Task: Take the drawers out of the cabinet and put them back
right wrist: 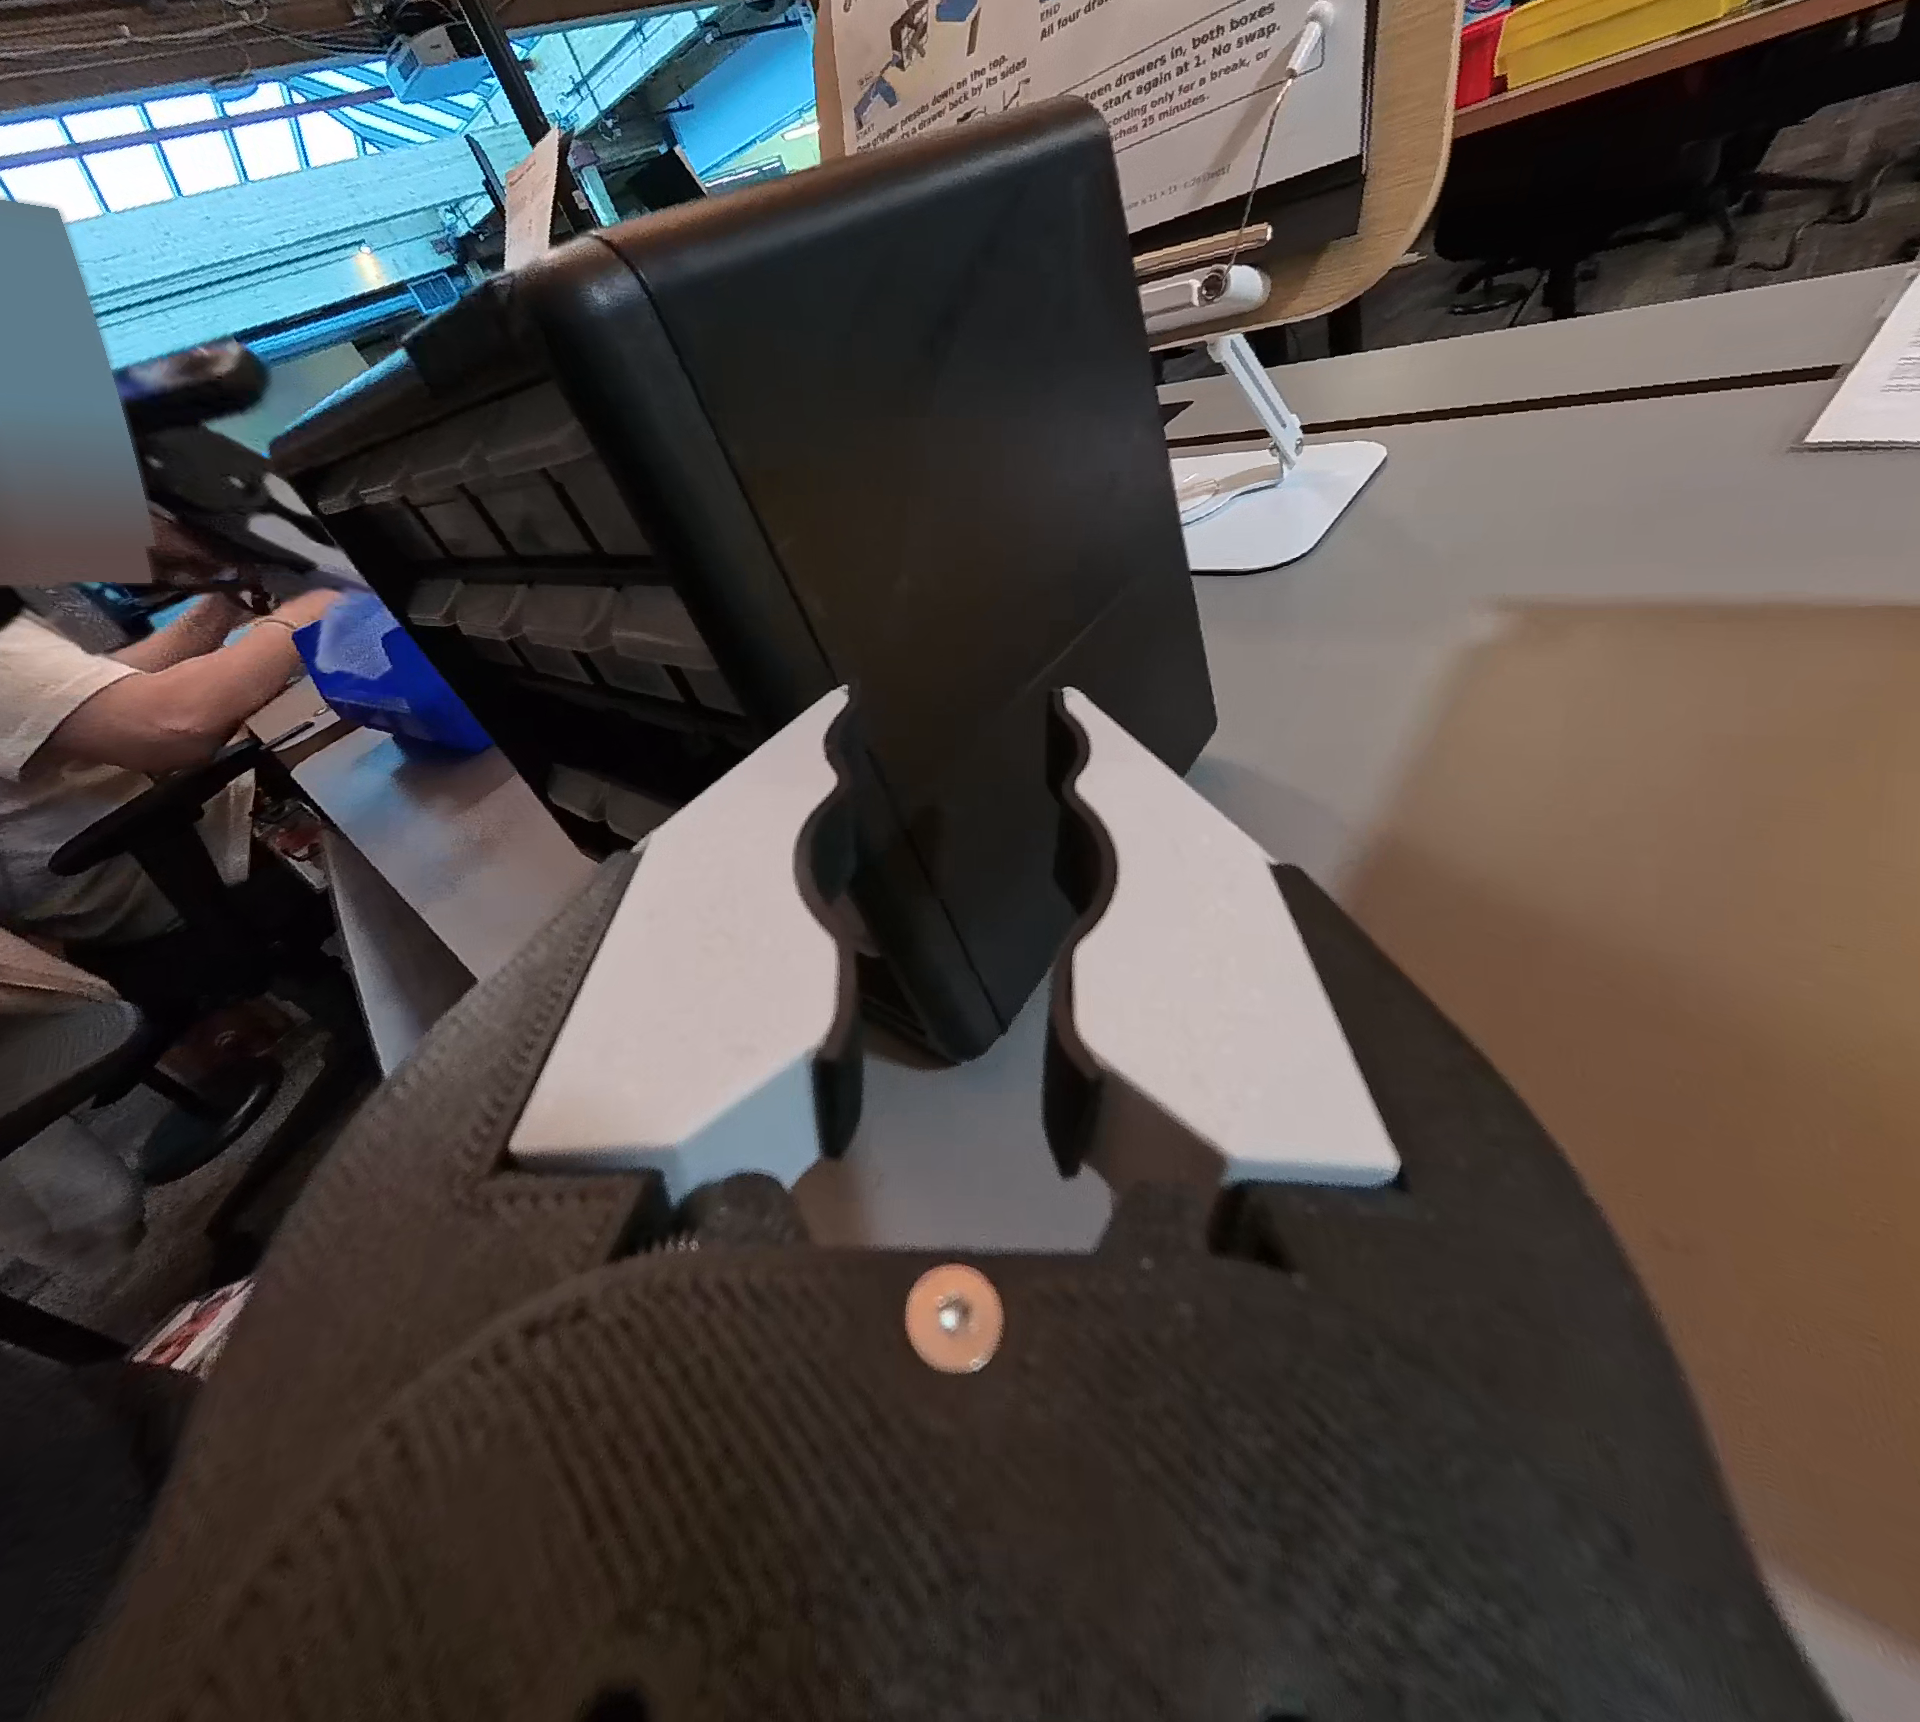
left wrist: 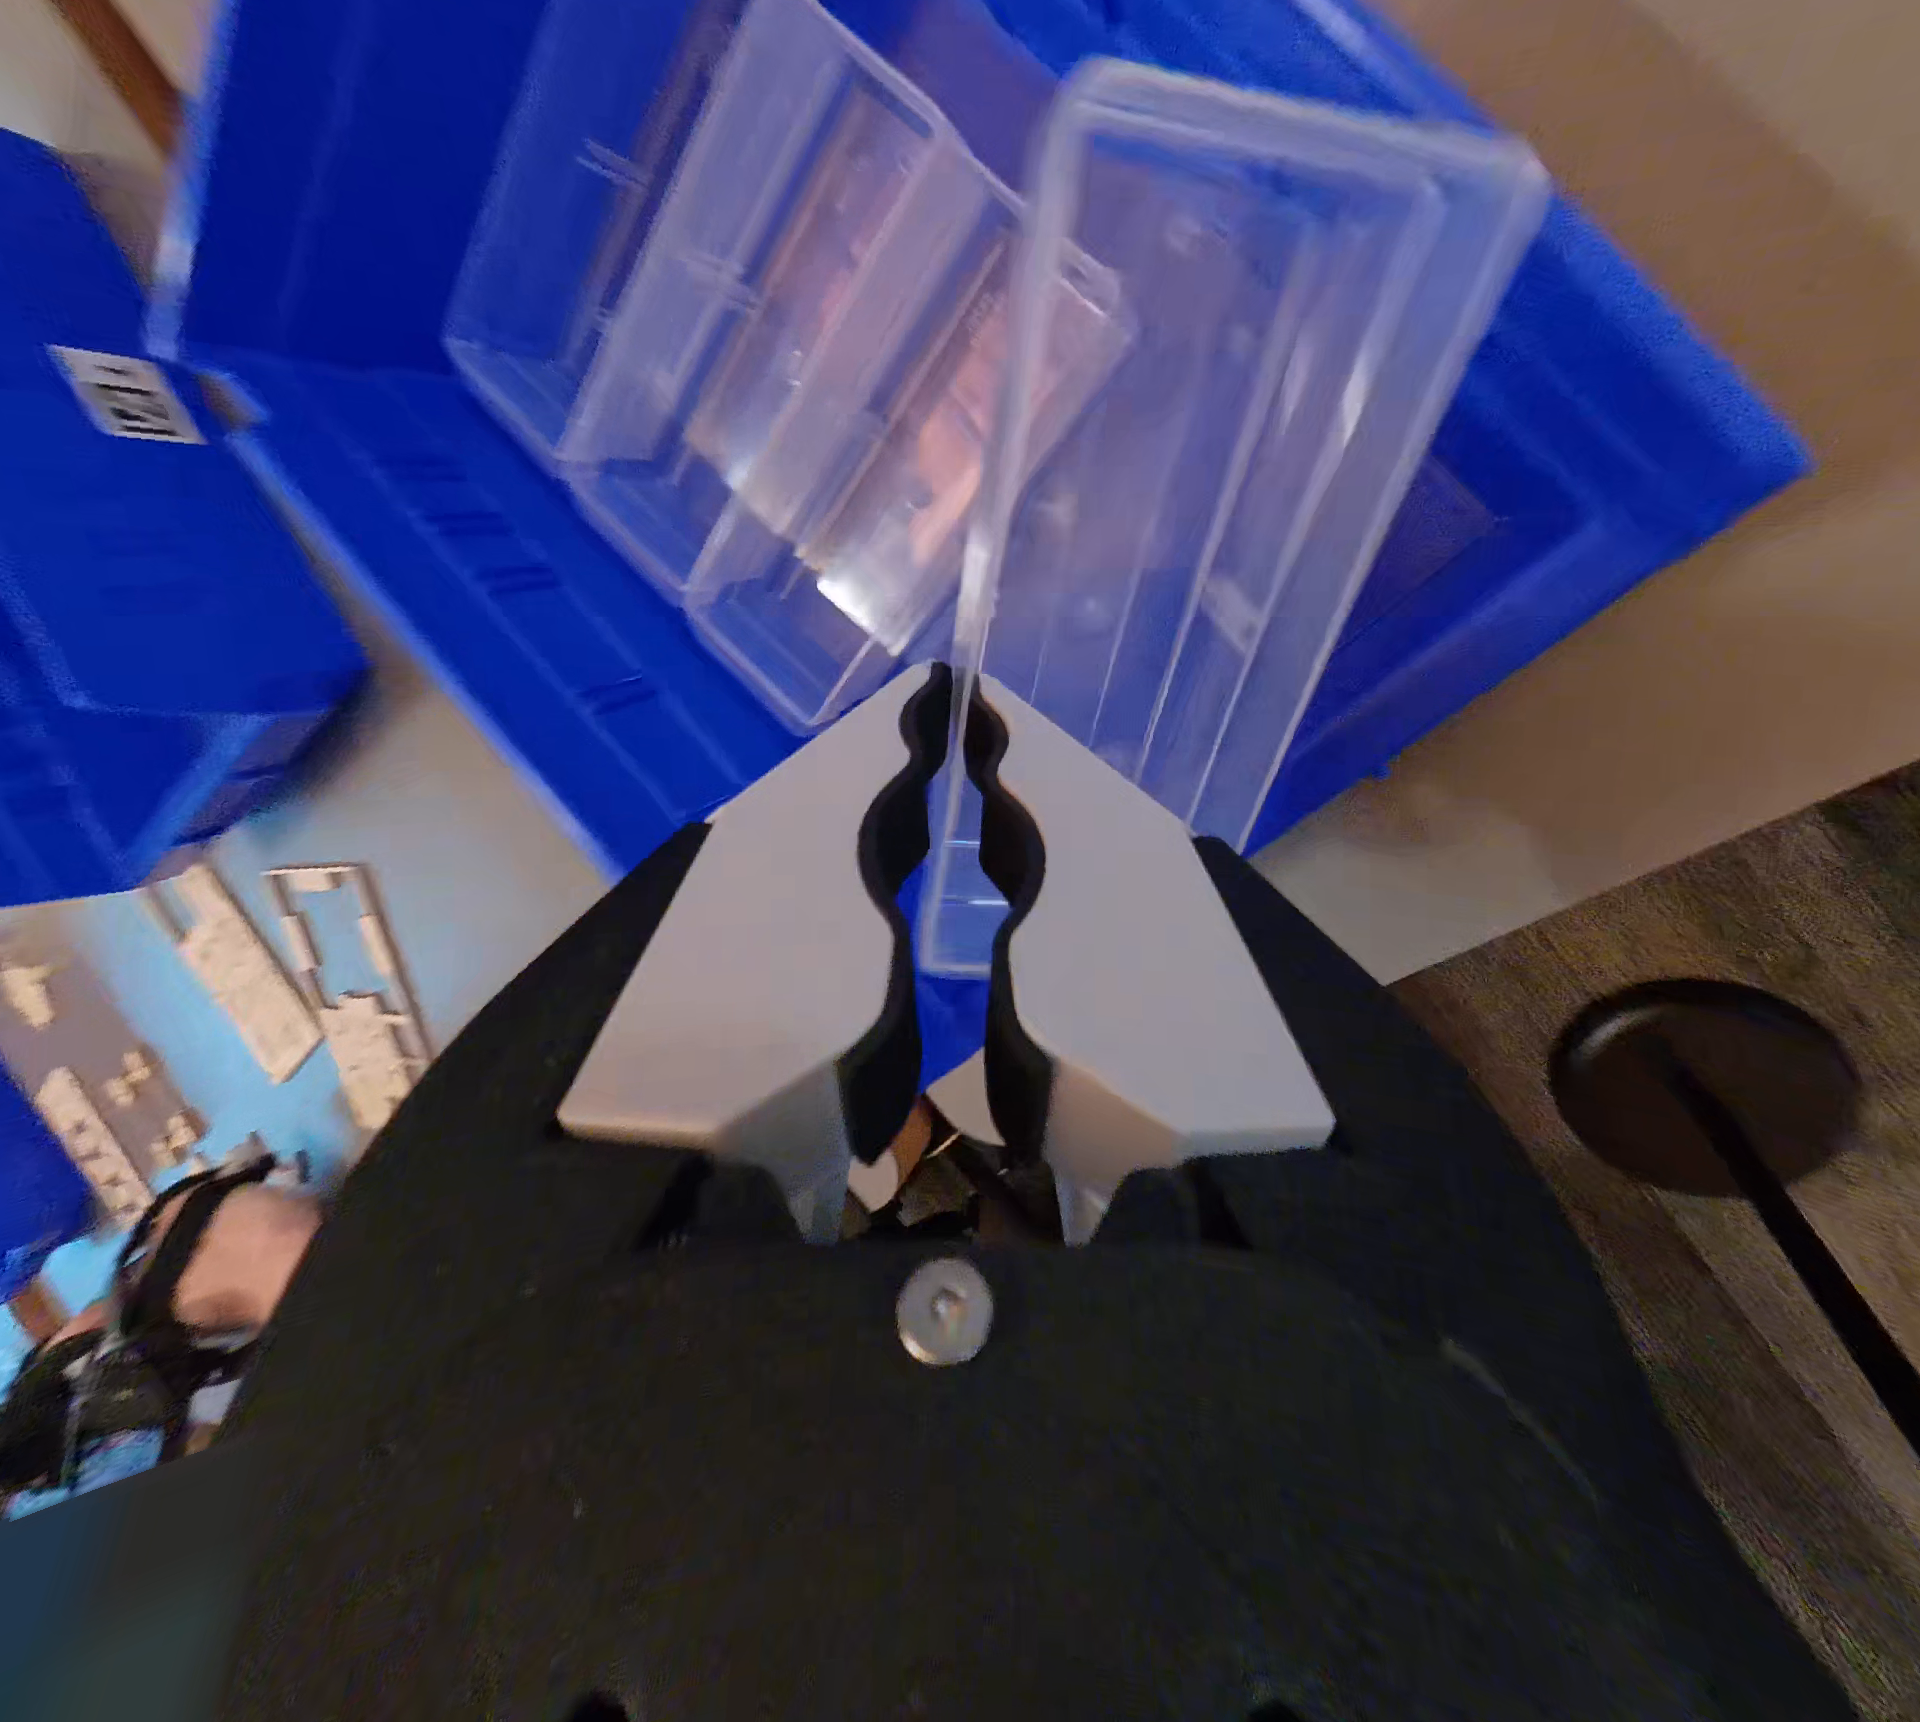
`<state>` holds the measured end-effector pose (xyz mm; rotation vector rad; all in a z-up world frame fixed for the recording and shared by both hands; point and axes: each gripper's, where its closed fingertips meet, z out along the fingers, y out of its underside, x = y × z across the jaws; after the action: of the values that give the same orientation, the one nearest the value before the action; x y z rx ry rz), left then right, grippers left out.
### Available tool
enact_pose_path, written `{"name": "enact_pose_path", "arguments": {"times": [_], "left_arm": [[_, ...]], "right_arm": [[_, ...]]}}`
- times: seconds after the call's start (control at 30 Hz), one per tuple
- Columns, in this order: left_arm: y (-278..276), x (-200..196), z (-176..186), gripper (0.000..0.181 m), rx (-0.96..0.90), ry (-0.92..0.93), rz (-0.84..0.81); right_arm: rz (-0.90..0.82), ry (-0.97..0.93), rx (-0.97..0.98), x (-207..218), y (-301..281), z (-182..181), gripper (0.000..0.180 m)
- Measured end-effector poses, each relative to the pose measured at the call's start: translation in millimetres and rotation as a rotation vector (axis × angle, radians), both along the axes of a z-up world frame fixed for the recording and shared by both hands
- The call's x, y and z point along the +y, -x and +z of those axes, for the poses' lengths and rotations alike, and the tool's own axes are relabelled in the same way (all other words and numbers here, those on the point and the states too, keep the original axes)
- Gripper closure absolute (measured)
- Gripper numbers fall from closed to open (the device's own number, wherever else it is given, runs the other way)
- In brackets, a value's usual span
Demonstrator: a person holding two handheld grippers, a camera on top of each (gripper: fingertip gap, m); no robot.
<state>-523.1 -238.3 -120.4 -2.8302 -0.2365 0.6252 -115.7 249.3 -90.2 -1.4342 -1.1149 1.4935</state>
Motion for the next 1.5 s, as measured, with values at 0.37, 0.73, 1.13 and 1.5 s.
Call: {"name": "enact_pose_path", "arguments": {"times": [0.37, 0.73, 1.13, 1.5], "left_arm": [[-144.9, 76.3, 96.5, 0.181, 0.063, -0.356, -0.095], [-310.7, 180.4, 25.5, 0.181, -0.348, -0.694, 0.017], [-366.2, 242.0, 8.9, 0.181, -0.475, -0.8, 0.06], [-377.6, 235.1, -4.3, 0.136, -0.693, -0.861, 0.0]], "right_arm": [[0.031, -0.277, 0.071, -42.3, -4.5, 29.4, 0.143], [0.475, -0.753, 0.221, -258.1, -30.8, 35.5, 0.128], [0.323, -1.413, -0.306, -295.5, -2.4, -51.1, 0.132], [0.417, -1.346, -0.302, -291.7, -7.3, -64.3, 0.165]]}}
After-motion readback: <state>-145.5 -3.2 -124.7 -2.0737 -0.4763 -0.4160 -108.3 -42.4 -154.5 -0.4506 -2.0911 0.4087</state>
